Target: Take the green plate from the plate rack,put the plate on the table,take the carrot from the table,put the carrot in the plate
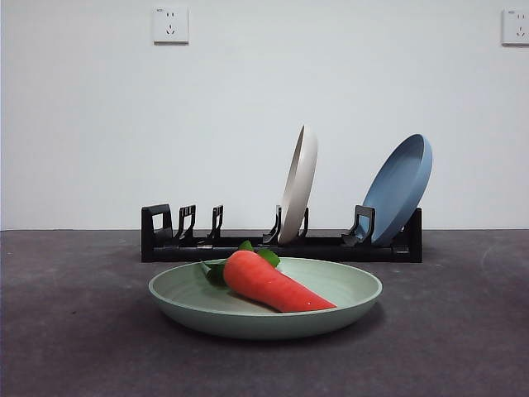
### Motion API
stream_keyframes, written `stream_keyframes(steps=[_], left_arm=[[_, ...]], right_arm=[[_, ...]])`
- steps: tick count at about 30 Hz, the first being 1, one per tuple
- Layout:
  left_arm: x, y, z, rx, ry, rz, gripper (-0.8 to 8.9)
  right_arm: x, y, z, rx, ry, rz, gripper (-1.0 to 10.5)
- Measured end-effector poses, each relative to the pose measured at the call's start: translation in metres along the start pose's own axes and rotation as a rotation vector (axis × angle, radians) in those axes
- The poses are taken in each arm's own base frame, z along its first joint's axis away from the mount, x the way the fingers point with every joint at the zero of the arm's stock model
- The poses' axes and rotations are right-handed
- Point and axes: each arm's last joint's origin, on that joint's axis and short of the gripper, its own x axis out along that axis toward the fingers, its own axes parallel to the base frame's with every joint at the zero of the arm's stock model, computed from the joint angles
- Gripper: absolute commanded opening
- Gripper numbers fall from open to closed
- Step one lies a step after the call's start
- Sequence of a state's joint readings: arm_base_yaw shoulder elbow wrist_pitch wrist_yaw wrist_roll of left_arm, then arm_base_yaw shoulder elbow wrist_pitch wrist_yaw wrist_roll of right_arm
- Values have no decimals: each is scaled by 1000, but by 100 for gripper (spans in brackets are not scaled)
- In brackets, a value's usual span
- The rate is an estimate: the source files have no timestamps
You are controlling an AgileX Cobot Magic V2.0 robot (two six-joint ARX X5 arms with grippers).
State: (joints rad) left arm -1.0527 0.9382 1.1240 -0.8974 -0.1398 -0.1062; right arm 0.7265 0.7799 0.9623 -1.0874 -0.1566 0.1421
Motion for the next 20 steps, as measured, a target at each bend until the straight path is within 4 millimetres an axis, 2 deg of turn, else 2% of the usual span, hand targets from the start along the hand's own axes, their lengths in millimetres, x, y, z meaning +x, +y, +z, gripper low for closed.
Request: stream_keyframes(steps=[3, 6, 10, 12, 16, 20], left_arm=[[0, 0, 0, 1, -3, 5, -1], [-4, 8, 5, 17, -72, 100, -1], [-22, 38, 15, -15, -317, 242, -1], [-31, 54, 12, -41, -447, 283, -1], [-40, 82, -18, -80, -634, 412, -1], [-42, 92, -65, -130, -683, 608, -1]], right_arm=[[0, 0, 0, 0, 0, 0, 2], [0, 0, 0, 0, 0, 0, 2], [0, 0, 0, 0, 0, 0, 2], [0, 0, 0, 0, 0, 0, 2], [-1, 0, -1, -1, -4, 1, 2], [-1, 0, -1, -1, -6, 1, 2]])
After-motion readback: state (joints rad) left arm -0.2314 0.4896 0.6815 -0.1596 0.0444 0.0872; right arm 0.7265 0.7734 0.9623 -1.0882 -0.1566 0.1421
